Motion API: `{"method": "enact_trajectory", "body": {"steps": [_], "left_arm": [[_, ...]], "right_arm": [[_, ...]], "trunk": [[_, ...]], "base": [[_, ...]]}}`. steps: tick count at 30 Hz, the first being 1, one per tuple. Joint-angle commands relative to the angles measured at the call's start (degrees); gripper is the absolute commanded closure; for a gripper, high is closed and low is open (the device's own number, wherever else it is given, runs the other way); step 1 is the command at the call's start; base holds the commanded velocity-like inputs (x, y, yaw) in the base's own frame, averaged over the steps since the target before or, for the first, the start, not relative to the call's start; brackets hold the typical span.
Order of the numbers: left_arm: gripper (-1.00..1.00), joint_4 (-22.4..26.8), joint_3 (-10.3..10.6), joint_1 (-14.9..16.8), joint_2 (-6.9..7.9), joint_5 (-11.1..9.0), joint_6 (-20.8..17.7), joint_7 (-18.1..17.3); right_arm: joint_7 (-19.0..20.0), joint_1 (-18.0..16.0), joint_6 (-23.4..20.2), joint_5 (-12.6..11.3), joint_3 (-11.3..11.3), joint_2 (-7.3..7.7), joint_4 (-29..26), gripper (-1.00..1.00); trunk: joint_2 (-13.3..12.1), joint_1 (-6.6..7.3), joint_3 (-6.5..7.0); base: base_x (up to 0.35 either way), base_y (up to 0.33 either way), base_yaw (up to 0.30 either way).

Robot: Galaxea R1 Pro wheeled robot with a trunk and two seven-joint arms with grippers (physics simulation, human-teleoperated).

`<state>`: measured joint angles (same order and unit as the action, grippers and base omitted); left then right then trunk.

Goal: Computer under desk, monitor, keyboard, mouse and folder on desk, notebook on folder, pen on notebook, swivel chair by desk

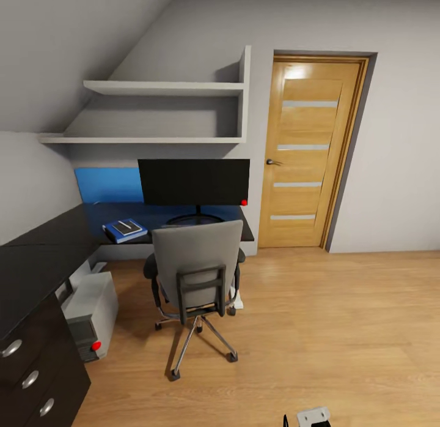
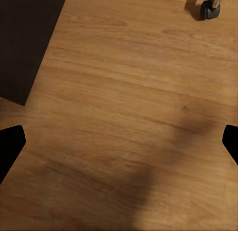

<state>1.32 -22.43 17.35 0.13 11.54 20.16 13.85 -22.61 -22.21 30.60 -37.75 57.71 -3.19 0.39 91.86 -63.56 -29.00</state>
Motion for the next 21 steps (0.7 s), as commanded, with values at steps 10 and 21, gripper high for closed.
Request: {"method": "enact_trajectory", "body": {"steps": [10, 21], "left_arm": [[-1.0, -0.09, -0.33, 0.05, -0.15, 0.66, -0.1, 0.04], [-1.0, -0.09, -0.33, 0.05, -0.05, 0.61, -0.14, -0.18]], "right_arm": [[-0.24, -0.03, 0.08, -0.3, 0.47, 0.01, 0.03, -1.0], [-0.24, -0.03, 0.08, -0.3, 0.48, -0.01, 0.05, -1.0]], "trunk": [[-3.99, 2.21, 1.74], [-8.41, 4.62, 3.71]], "base": [[0.0, 0.0, 0.0], [0.0, 0.0, 0.0]]}}
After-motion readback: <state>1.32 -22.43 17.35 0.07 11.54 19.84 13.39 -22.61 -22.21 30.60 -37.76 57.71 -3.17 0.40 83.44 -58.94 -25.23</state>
